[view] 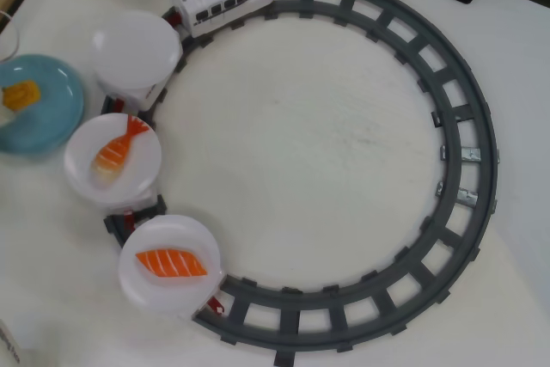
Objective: Pick up the sushi from the Shinkansen and put it on the blue dish
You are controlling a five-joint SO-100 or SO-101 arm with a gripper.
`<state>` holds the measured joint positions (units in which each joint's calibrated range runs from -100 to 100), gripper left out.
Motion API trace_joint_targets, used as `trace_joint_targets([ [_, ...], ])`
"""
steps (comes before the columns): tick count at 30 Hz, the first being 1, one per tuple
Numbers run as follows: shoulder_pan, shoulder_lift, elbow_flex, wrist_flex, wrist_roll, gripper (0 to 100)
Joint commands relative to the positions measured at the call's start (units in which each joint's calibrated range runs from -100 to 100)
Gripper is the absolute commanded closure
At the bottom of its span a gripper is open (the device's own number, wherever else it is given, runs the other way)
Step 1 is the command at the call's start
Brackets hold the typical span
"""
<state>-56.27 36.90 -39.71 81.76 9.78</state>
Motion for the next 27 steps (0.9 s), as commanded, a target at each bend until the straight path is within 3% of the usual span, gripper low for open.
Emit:
trace_joint_targets([
  [1,0.99,2.79,-7.0,-0.11,0.0,97],
  [11,-0.59,7.77,-11.06,-0.19,-0.26,97],
  [19,-0.42,7.52,-11.15,1.67,-0.26,73],
  [27,0.02,-3.6,-11.78,5.75,-0.26,72],
])
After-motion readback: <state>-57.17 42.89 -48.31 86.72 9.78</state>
